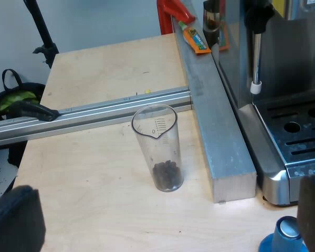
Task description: Pour the beans into the coffee machine
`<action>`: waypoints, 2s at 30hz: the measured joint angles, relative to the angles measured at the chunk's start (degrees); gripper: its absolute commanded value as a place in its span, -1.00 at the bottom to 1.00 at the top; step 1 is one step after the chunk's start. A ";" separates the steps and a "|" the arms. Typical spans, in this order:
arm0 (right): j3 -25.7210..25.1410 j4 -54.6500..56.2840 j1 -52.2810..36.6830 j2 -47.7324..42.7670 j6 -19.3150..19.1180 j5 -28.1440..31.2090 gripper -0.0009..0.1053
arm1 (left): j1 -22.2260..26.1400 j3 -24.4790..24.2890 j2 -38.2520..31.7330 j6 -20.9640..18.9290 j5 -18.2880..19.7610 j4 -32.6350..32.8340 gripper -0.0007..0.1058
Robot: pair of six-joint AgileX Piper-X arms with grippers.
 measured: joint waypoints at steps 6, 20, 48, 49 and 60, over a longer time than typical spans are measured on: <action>0.00 0.00 0.00 0.00 0.00 0.00 0.97 | 0.00 0.00 0.00 0.00 0.00 0.00 0.99; 0.00 0.00 0.00 0.00 0.00 0.00 0.97 | 0.00 0.00 0.00 0.00 0.00 0.00 0.99; 0.00 2.63 0.00 0.00 0.94 0.00 0.97 | 0.00 0.00 0.00 -1.25 0.30 -0.56 0.99; 0.00 2.39 0.00 0.00 0.94 0.00 0.97 | 0.00 0.00 0.00 -1.25 0.45 -0.86 0.99; 0.00 -1.72 0.00 3.20 -1.59 0.00 0.97 | 0.00 -2.00 15.06 0.53 1.86 -11.49 0.99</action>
